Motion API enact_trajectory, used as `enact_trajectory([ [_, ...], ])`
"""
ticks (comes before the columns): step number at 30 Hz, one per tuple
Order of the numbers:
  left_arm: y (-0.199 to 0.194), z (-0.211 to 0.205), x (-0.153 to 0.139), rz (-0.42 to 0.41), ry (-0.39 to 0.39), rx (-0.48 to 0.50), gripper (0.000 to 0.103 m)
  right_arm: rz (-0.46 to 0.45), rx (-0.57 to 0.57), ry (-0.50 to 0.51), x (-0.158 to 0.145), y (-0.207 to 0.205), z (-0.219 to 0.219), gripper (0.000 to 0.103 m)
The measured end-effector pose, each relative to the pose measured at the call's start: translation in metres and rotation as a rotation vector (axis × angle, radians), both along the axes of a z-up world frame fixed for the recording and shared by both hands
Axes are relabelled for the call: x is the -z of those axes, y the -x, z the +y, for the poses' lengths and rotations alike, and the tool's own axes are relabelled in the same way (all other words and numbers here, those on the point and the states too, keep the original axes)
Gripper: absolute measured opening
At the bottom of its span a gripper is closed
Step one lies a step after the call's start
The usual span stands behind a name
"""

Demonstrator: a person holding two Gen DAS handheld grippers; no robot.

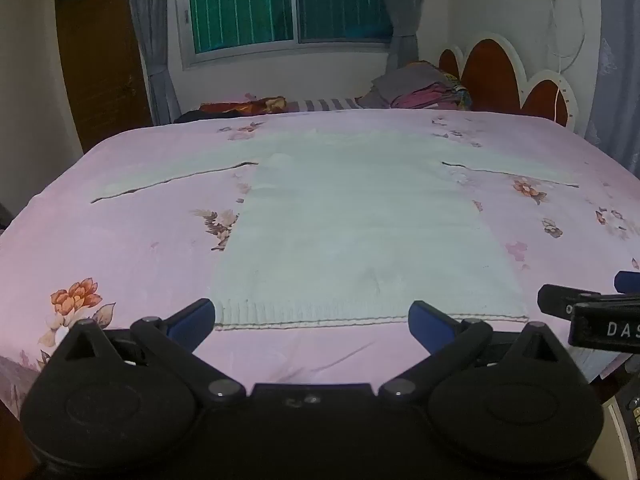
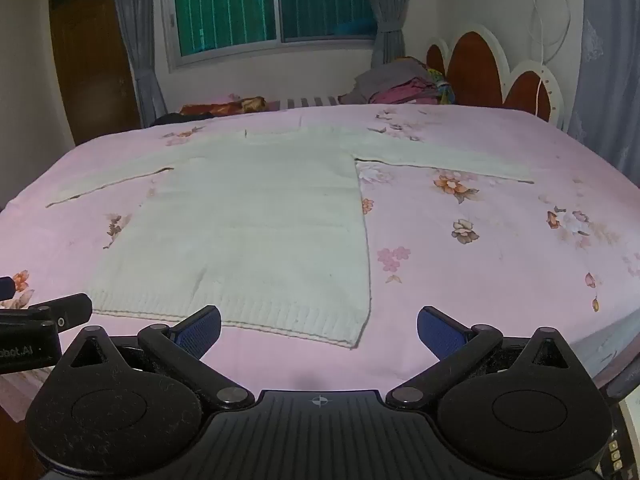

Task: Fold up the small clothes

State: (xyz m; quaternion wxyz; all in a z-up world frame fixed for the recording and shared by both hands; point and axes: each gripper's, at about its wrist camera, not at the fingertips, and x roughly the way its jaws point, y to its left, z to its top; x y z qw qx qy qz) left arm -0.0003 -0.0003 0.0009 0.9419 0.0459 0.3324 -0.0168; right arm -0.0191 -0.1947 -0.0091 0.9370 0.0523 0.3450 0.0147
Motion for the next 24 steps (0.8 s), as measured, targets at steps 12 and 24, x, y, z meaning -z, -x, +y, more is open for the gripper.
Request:
enact_trajectory([
  [12, 0.003, 0.007, -0.003, -0.008, 0.018, -0.014, 0.103, -0.003, -0.002, -0.014, -0.002, 0.003, -0.007, 0.103],
  [24, 0.005, 0.006, -0.006, -0.013, 0.015, -0.012, 0.103, -0.005, 0.009, -0.003, -0.003, 0.002, 0.001, 0.103],
])
